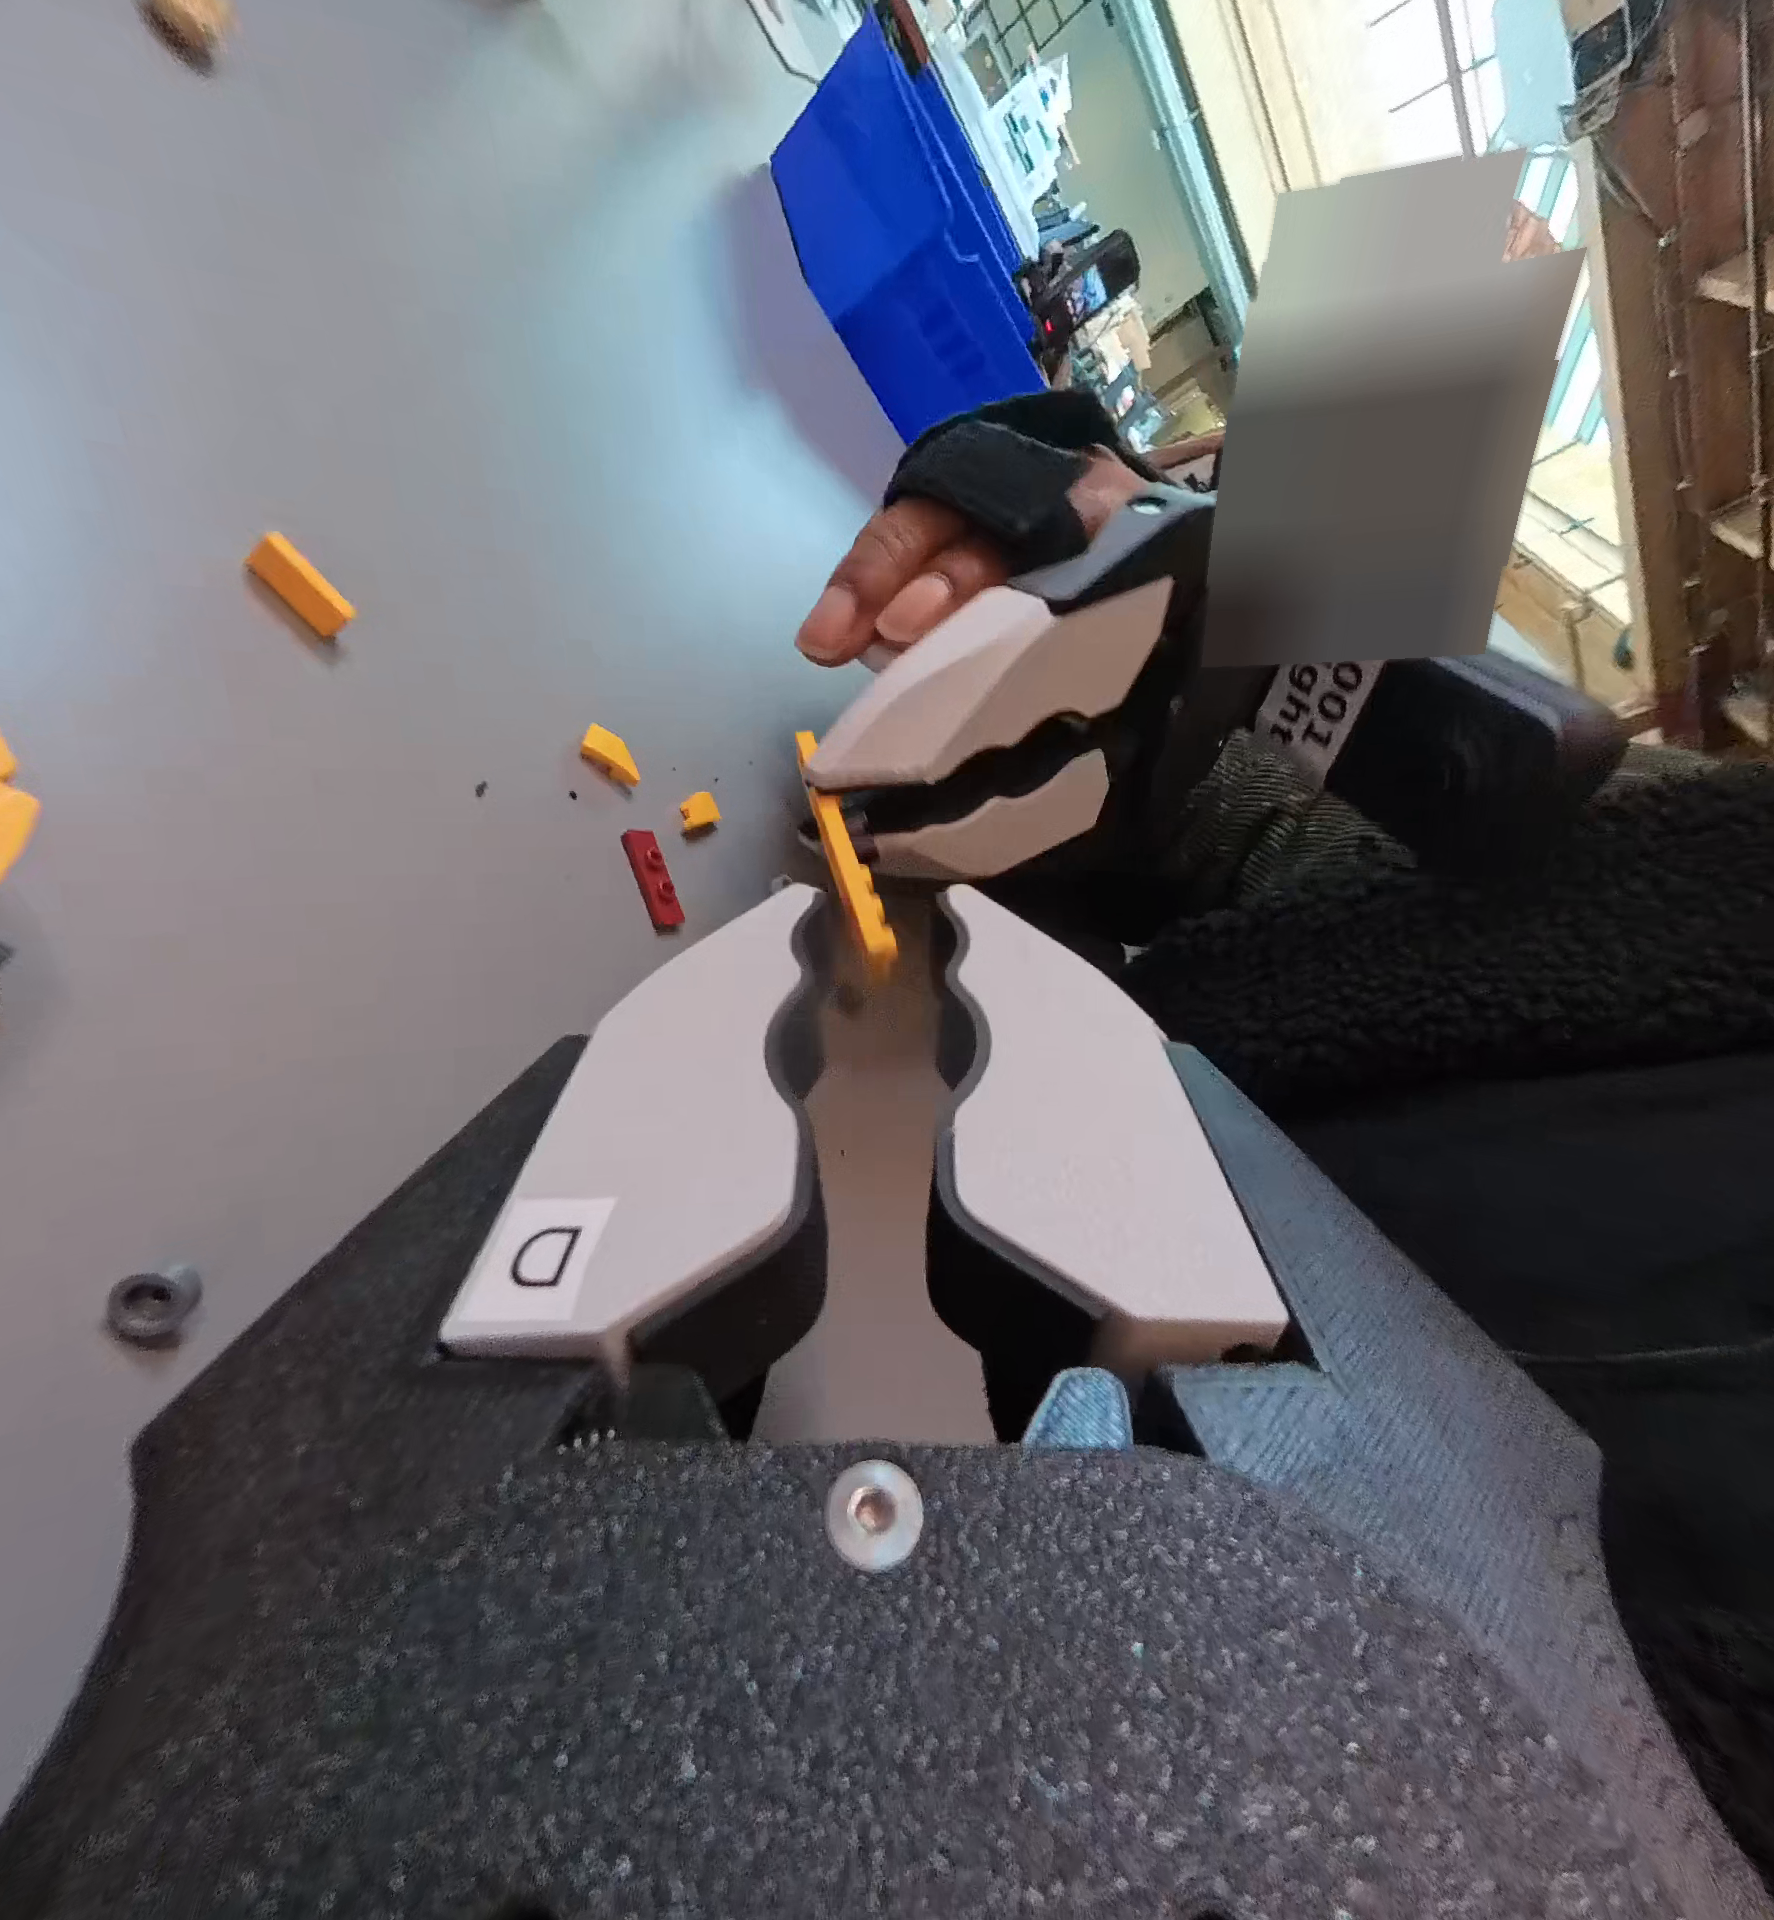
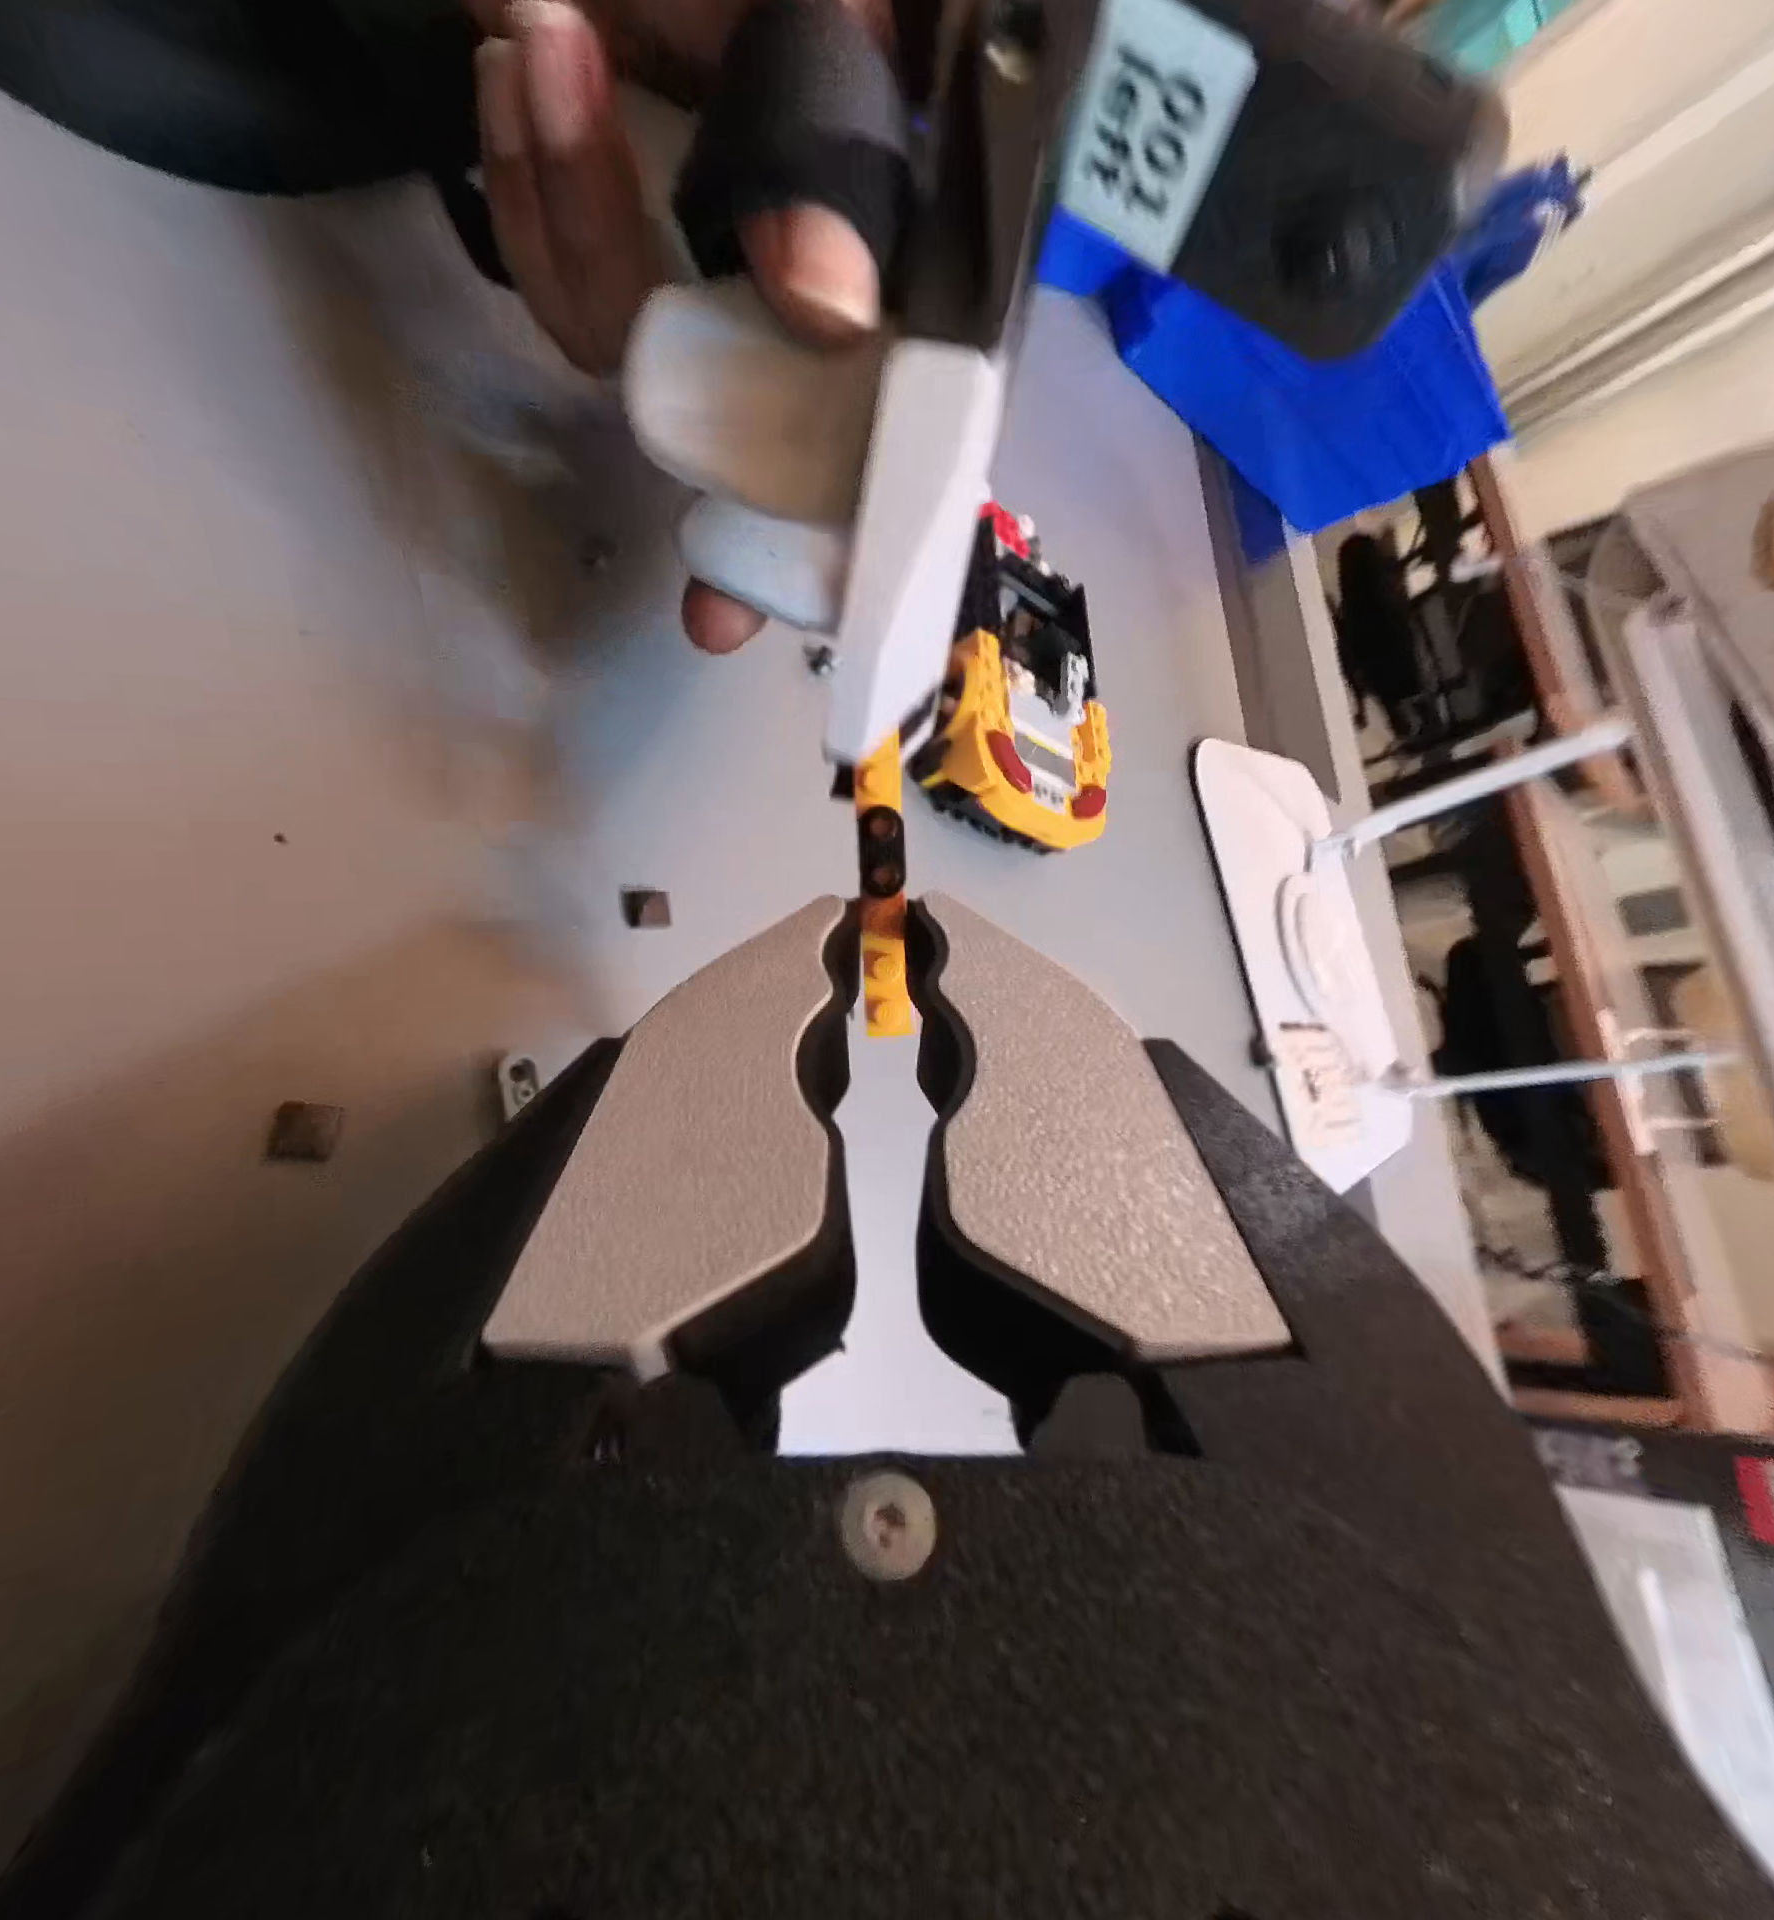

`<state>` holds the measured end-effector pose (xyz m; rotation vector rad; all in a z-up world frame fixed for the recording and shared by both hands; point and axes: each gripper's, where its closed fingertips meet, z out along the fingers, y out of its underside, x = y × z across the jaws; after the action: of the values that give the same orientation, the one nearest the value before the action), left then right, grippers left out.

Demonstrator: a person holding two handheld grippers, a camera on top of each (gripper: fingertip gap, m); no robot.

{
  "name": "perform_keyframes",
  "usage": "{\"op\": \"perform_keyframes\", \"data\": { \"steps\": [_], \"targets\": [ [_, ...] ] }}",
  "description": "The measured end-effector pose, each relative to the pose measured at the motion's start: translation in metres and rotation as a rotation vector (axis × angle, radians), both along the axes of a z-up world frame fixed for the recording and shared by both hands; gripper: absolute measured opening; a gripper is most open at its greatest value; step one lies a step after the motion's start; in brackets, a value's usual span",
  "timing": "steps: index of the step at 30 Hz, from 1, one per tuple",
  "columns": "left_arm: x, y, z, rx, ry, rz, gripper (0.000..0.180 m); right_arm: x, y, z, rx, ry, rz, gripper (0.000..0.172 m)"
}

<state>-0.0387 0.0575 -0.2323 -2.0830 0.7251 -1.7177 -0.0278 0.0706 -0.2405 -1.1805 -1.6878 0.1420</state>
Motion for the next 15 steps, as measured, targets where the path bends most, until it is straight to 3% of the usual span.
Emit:
{"op": "perform_keyframes", "data": {
  "steps": [1,5,9,13,15],
  "targets": [
    [-0.002,0.002,0.002,0.029,-0.002,0.010,0.018,0.003,0.003,0.002,-0.036,0.020,-0.017,0.008],
    [-0.005,0.008,0.009,0.052,-0.026,0.044,0.006,0.004,0.004,0.008,-0.079,0.067,-0.015,0.008],
    [-0.006,0.012,0.002,0.040,0.007,0.075,0.004,0.003,0.005,0.004,-0.064,0.051,-0.020,0.008],
    [-0.005,0.013,-0.004,0.045,0.059,0.089,0.005,-0.003,0.005,0.005,-0.024,0.019,-0.039,0.022],
    [-0.003,0.011,-0.006,0.059,0.084,0.087,0.004,-0.007,0.003,0.003,0.013,-0.007,-0.039,0.016]
  ]
}}
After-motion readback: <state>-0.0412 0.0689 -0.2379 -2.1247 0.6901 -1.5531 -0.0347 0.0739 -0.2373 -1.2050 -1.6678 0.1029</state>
